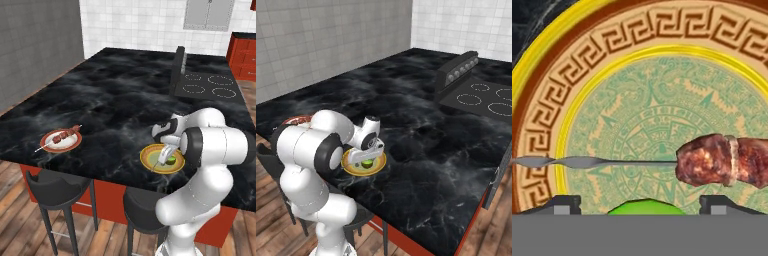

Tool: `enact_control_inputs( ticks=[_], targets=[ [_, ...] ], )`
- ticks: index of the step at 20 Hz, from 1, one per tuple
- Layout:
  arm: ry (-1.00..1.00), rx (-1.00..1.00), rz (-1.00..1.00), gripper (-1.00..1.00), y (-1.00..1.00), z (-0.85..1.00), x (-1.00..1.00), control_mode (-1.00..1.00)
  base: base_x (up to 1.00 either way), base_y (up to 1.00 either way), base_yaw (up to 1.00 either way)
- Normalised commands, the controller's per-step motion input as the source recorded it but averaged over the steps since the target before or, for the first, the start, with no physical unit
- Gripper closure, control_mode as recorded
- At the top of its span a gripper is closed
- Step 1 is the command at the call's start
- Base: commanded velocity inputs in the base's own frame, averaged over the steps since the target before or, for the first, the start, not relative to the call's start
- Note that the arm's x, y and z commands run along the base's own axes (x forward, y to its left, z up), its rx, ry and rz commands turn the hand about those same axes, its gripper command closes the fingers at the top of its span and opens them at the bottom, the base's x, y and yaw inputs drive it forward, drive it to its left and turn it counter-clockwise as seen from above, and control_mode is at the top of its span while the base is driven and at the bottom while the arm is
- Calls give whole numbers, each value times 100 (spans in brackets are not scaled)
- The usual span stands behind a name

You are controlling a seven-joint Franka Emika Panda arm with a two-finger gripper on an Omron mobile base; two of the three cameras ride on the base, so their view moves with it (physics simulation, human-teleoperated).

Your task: Pick up the kiwi and apple from the fridge and place one fruit on each plate on the dining counter.

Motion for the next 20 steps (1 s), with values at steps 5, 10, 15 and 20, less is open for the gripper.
enact_control_inputs(
  ticks=[5, 10, 15, 20],
  targets=[
    [0, 0, -5, -100, -2, 28, -9, -100, 0, 0, 0],
    [-7, 0, -20, -100, -22, 84, -57, -100, 0, 0, 0],
    [-2, 0, -31, -100, -22, 98, -86, -100, 0, 0, 0],
    [-2, 0, -30, -100, 0, 94, -99, -100, 0, 0, 0]
  ],
)
